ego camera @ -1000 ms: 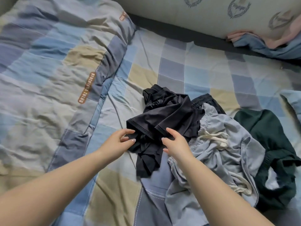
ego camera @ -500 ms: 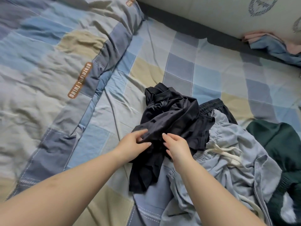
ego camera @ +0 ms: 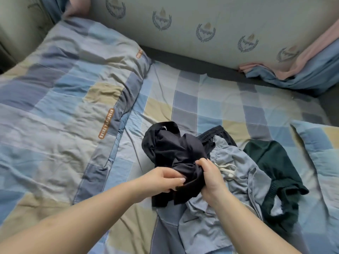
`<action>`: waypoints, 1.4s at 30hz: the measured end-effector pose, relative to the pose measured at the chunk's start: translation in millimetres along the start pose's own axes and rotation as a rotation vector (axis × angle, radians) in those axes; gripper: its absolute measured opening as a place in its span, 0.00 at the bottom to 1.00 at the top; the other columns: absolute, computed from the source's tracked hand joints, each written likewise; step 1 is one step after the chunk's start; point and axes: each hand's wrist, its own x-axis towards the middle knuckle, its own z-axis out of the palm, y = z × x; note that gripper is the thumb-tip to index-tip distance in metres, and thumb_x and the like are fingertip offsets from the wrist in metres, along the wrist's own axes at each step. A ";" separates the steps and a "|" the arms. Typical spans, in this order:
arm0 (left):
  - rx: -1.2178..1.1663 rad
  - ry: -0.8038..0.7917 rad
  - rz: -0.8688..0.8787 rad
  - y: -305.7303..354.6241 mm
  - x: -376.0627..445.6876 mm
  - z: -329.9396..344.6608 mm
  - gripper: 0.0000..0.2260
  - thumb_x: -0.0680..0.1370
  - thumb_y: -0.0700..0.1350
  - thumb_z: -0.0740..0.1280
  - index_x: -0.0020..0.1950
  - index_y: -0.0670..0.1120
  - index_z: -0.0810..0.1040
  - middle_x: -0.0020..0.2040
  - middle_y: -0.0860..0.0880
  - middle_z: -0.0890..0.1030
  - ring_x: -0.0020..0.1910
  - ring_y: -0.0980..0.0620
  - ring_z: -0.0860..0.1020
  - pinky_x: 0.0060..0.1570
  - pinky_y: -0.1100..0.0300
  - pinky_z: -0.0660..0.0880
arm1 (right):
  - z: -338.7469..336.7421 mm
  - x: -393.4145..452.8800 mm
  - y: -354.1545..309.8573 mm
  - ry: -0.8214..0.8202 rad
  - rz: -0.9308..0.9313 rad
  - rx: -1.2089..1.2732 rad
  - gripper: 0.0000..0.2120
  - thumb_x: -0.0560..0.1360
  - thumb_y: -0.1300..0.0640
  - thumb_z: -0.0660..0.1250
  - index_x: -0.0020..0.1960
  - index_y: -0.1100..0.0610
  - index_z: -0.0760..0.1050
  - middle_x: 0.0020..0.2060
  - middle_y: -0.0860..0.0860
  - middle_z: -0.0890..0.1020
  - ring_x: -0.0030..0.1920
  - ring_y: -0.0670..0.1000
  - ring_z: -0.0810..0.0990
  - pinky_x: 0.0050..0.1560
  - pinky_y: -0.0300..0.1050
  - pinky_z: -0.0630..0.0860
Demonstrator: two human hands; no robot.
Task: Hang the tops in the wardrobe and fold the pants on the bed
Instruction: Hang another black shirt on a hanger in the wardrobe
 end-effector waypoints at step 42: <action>-0.059 -0.652 0.248 309.2 -501.3 339.9 0.12 0.78 0.47 0.67 0.55 0.39 0.76 0.48 0.41 0.82 0.42 0.45 0.83 0.45 0.51 0.81 | -40.9 -736.8 -18.0 0.727 -0.348 -0.007 0.16 0.67 0.37 0.67 0.50 0.44 0.78 0.46 0.36 0.84 0.50 0.36 0.81 0.51 0.31 0.75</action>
